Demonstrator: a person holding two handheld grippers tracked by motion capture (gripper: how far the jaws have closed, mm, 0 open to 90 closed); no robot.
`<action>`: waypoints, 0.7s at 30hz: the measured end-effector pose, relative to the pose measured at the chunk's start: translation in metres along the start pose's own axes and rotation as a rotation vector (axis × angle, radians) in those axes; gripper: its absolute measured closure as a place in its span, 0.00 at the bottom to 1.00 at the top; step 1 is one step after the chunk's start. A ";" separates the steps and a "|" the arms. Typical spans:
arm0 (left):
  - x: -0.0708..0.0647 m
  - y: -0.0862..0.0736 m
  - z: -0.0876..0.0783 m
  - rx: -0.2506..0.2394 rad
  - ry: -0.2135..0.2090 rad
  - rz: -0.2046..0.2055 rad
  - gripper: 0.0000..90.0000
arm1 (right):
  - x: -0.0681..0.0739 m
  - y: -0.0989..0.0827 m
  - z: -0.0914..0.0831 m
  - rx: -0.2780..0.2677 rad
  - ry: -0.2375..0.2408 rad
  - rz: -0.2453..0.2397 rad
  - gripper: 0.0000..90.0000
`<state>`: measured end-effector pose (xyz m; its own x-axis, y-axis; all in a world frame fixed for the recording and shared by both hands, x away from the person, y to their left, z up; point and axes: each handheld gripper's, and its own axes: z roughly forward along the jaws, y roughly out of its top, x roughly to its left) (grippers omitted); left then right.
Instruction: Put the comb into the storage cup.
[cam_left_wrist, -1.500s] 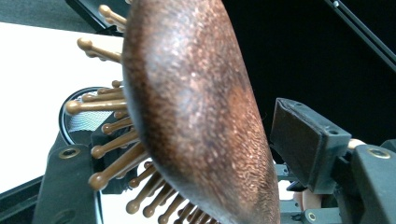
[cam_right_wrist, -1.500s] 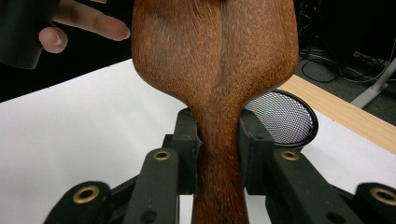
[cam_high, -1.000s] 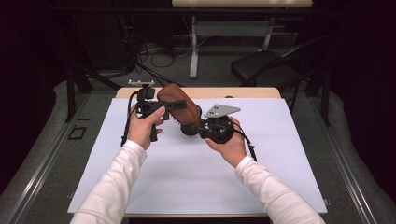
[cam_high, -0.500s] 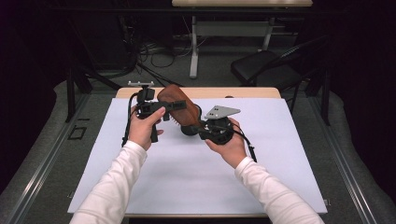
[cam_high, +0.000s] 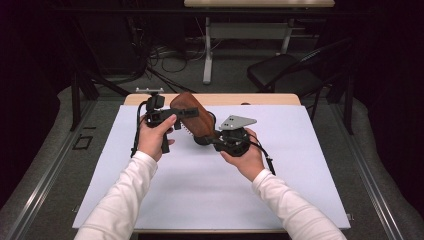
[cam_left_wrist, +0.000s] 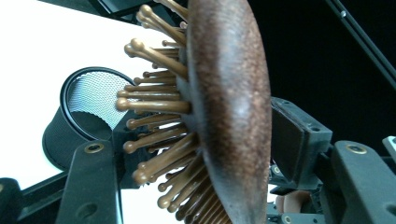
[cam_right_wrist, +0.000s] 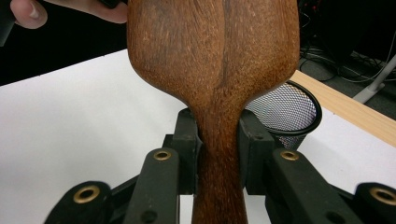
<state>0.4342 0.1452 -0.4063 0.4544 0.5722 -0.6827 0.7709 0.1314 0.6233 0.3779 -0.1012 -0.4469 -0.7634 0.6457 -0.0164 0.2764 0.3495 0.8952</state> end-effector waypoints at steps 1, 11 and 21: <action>0.000 0.000 0.000 -0.003 -0.003 -0.005 0.43 | 0.000 -0.001 0.000 0.001 0.001 -0.001 0.80; 0.001 -0.002 -0.002 -0.016 -0.023 -0.051 0.47 | 0.001 -0.005 0.002 -0.002 -0.004 -0.005 0.80; 0.001 -0.002 -0.002 -0.007 -0.036 -0.080 0.50 | 0.001 -0.011 0.004 -0.014 0.004 0.006 0.80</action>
<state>0.4325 0.1474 -0.4075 0.4072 0.5305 -0.7435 0.8023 0.1813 0.5687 0.3766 -0.1019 -0.4588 -0.7640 0.6452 -0.0098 0.2725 0.3365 0.9014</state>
